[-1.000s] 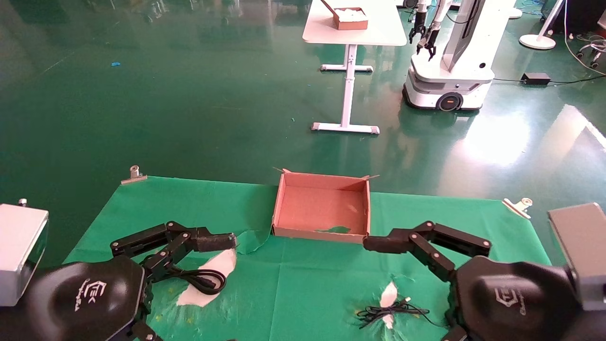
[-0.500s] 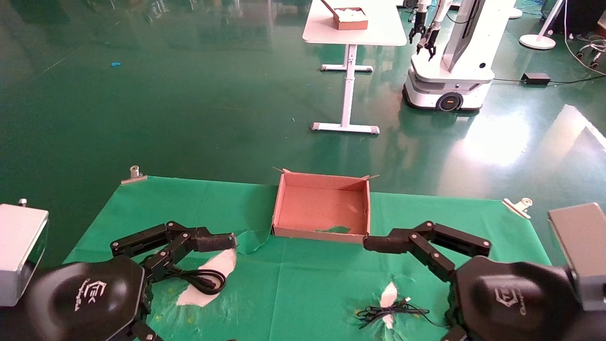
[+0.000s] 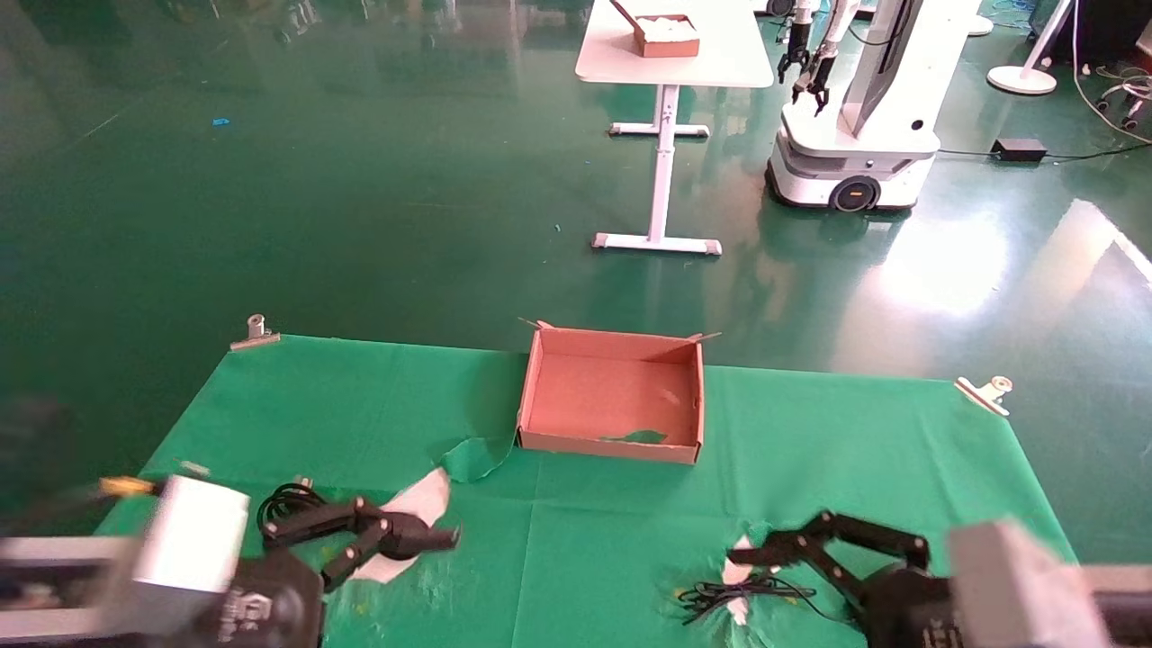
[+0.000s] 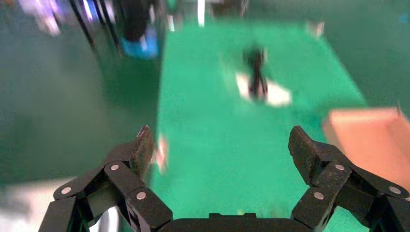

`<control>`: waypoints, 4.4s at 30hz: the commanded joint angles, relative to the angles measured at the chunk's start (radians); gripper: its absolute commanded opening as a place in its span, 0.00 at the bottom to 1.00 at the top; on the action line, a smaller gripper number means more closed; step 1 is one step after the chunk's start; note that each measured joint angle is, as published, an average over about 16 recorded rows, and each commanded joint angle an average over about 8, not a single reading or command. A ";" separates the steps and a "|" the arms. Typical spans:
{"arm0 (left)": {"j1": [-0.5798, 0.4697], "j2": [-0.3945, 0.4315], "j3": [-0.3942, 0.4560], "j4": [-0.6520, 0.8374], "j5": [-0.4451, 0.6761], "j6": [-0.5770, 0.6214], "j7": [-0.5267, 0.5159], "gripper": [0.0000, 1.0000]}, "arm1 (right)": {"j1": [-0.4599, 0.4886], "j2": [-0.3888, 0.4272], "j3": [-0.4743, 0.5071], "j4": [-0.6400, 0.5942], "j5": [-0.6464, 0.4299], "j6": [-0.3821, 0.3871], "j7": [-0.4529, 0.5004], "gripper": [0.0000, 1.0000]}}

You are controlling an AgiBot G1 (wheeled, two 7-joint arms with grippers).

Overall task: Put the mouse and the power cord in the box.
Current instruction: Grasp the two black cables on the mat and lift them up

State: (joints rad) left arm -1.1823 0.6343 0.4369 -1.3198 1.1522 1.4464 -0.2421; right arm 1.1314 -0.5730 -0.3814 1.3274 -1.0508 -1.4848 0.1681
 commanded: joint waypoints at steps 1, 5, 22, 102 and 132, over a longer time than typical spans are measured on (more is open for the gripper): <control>-0.040 0.007 0.047 -0.011 0.128 -0.013 -0.020 1.00 | 0.024 0.011 -0.032 0.016 -0.107 0.004 -0.009 1.00; -0.126 0.066 0.138 -0.003 0.389 -0.050 -0.054 1.00 | 0.075 -0.015 -0.082 0.018 -0.243 0.014 0.015 1.00; -0.181 0.179 0.245 0.044 0.720 -0.138 -0.092 1.00 | 0.111 -0.038 -0.104 0.003 -0.296 0.010 0.031 1.00; -0.309 0.508 0.384 0.531 1.185 -0.379 -0.149 0.00 | 0.354 -0.522 -0.358 -0.577 -0.898 0.220 -0.137 0.00; -0.310 0.508 0.383 0.530 1.186 -0.379 -0.150 0.00 | 0.352 -0.519 -0.357 -0.572 -0.896 0.218 -0.136 0.00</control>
State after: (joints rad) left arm -1.4986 1.1377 0.8152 -0.7929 2.3303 1.0712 -0.3915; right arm 1.4870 -1.0922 -0.7368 0.7562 -1.9456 -1.2652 0.0331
